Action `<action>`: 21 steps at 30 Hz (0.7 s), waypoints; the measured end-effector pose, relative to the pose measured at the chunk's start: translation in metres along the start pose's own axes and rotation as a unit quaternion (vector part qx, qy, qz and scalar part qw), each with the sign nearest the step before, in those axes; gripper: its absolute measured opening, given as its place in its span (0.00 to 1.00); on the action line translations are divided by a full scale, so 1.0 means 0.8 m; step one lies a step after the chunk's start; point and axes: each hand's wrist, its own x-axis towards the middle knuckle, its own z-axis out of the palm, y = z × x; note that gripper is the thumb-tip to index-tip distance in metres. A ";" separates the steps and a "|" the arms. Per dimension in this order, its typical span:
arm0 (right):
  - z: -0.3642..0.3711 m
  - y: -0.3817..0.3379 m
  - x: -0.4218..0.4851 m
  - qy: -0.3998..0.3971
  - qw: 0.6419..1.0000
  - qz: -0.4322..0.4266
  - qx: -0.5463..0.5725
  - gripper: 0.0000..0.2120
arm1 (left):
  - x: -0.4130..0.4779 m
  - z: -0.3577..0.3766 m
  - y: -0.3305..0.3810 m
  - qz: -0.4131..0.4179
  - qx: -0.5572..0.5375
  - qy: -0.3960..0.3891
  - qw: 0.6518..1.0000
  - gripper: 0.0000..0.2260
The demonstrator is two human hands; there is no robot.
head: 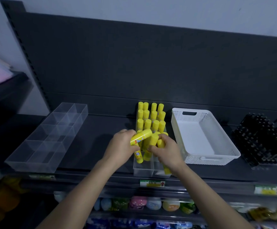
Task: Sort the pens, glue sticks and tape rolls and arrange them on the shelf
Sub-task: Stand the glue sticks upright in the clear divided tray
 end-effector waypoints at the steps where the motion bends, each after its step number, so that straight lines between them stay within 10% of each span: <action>1: -0.002 0.002 -0.001 -0.005 1.000 0.001 -0.008 0.08 | 0.000 0.004 0.001 0.005 0.001 0.001 1.000 0.10; 21: 0.006 0.019 0.000 -0.047 0.984 -0.079 -0.152 0.10 | -0.020 0.057 -0.005 -0.121 -0.311 0.070 0.940 0.24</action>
